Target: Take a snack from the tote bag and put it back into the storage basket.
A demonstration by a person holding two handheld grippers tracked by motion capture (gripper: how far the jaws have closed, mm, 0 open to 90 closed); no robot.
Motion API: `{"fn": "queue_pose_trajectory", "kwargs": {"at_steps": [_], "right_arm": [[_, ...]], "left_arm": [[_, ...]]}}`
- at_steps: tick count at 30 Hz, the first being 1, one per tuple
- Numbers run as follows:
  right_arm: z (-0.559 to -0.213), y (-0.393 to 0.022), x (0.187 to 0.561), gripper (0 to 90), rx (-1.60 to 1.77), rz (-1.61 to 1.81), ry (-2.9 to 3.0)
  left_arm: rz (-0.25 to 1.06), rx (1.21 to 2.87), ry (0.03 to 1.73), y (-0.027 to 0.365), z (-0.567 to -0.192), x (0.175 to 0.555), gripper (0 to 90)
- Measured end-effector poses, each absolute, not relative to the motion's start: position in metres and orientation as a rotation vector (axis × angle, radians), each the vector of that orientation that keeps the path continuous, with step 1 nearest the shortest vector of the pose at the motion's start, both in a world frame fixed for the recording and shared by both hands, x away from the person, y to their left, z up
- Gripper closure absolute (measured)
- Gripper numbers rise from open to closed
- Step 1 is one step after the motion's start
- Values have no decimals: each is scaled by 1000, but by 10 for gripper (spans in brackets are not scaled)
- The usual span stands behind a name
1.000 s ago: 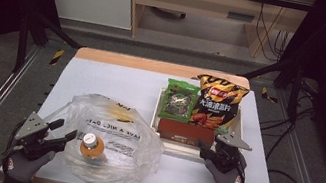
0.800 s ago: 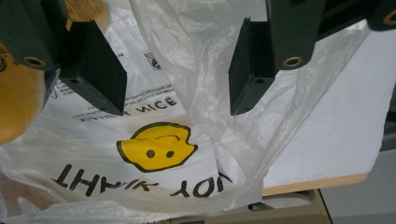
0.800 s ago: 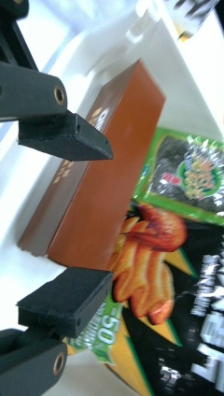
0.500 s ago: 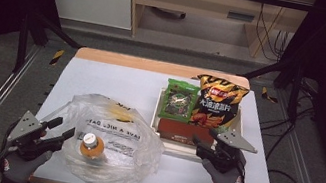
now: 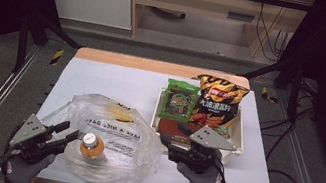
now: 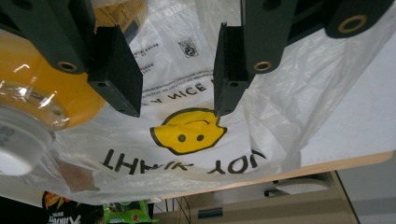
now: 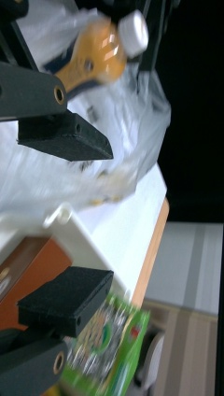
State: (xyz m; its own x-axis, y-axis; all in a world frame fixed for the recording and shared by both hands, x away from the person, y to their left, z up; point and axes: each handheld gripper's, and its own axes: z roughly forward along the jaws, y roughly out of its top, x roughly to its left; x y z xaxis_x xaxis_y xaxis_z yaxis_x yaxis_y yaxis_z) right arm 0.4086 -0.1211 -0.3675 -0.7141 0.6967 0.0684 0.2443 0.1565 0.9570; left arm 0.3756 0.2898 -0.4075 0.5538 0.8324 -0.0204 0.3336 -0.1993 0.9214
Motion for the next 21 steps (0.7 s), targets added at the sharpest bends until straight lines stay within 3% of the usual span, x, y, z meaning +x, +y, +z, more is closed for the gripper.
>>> {"fn": "queue_pose_trajectory", "kwargs": {"at_steps": [7,10,17,21], "right_arm": [[-364,-78,406,394,808,1664,2136],[-369,-58,405,449,784,1666,2197],[-383,-29,392,733,701,1676,2341],[-388,-20,388,846,691,1704,2409]], "left_arm": [[591,1812,979,286,-414,373,572],[580,1832,987,285,-420,372,579],[564,1843,982,287,-421,367,701],[558,1869,972,284,-422,361,793]]}}
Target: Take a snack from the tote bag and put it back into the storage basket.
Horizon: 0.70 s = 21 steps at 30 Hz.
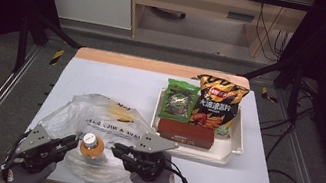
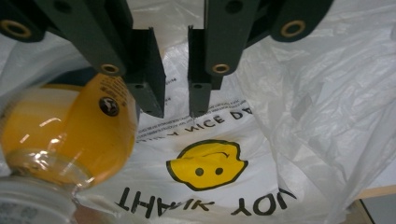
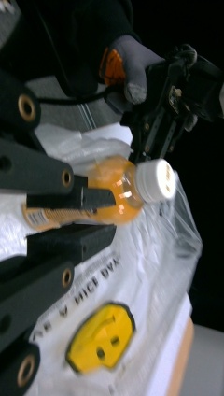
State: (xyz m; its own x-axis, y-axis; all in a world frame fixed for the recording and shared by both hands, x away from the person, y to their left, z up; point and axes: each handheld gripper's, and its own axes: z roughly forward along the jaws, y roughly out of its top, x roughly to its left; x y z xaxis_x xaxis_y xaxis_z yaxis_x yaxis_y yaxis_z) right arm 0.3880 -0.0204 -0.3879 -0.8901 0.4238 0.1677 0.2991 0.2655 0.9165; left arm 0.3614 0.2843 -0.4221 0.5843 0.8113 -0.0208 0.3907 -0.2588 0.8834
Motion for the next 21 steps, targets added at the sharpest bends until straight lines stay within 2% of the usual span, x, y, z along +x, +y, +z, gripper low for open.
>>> {"fn": "queue_pose_trajectory", "kwargs": {"at_steps": [5,13,21], "right_arm": [[-405,-6,384,867,669,1648,2532],[-448,-1,386,851,766,1482,2617],[-473,-6,392,839,837,1410,2598]], "left_arm": [[538,1920,983,280,-433,359,828],[495,2004,1049,276,-461,362,819],[480,2023,1077,274,-476,368,802]]}}
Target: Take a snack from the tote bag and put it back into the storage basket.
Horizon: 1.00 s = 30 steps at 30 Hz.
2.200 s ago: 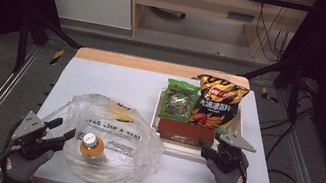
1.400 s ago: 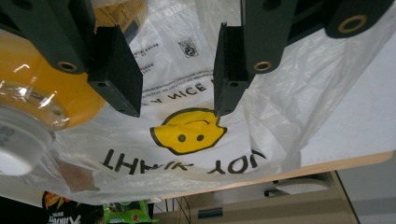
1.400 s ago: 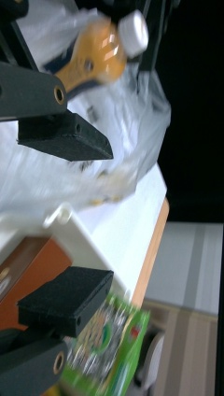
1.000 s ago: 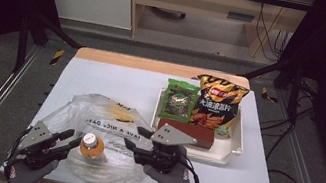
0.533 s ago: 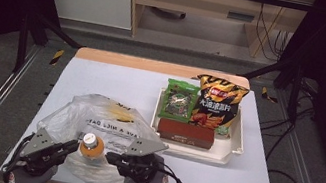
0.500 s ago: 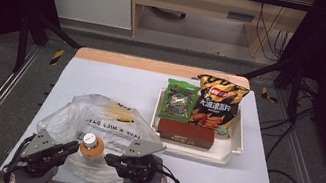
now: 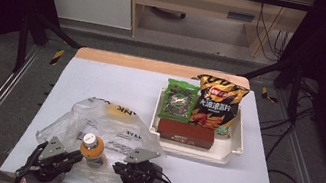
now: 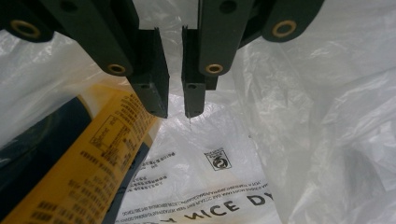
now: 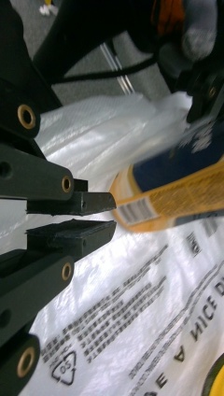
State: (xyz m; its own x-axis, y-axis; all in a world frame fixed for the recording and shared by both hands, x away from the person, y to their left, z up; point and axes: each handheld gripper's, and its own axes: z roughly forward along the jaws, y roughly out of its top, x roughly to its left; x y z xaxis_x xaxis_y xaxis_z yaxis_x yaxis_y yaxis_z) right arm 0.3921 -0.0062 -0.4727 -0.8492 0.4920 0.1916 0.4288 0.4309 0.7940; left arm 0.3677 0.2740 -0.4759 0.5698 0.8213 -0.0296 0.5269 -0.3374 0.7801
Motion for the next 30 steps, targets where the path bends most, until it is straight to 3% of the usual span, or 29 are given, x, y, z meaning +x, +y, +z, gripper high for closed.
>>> {"fn": "queue_pose_trajectory", "kwargs": {"at_steps": [7,20,30], "right_arm": [[-481,-4,395,771,845,1378,2590],[-416,-17,391,487,734,1639,2329],[-397,-1,393,374,689,1700,2288]], "left_arm": [[487,2025,1075,273,-477,370,765],[580,1758,1057,293,-434,368,594],[597,1763,1090,298,-431,380,582]]}}
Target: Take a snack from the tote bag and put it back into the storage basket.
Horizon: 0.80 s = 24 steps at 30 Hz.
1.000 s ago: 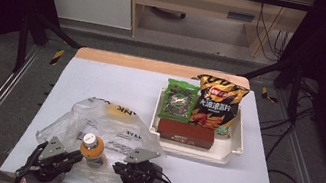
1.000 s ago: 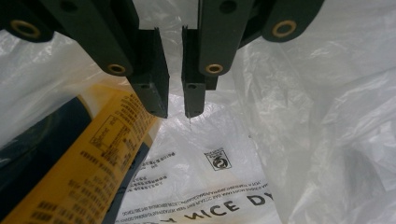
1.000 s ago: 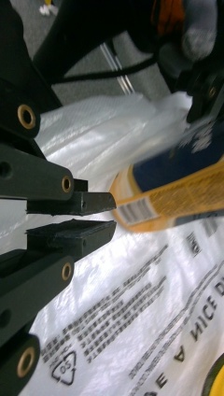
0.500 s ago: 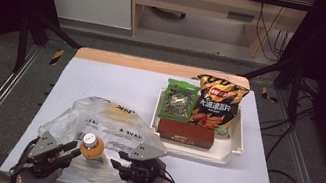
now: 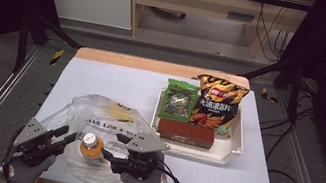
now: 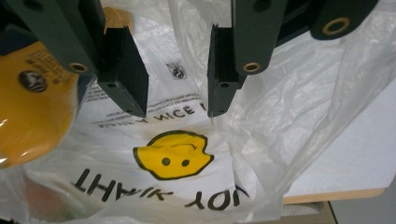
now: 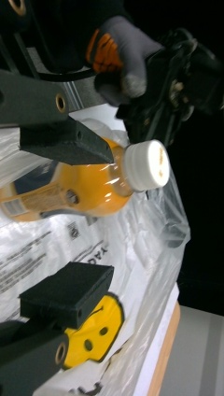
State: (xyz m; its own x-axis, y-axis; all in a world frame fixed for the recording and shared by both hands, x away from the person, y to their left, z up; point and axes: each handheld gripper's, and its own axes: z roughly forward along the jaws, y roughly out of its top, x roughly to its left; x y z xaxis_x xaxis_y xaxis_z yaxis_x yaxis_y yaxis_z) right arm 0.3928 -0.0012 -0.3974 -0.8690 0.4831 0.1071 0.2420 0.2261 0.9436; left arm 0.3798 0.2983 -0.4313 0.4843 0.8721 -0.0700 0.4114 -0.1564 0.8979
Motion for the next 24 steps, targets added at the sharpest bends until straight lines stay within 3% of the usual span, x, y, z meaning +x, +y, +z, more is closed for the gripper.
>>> {"fn": "queue_pose_trajectory", "kwargs": {"at_steps": [6,24], "right_arm": [[-400,16,393,322,661,1691,2319],[-418,48,397,293,651,1638,2387]], "left_arm": [[591,1795,1107,297,-441,383,586],[587,1910,1114,285,-463,383,593]]}}
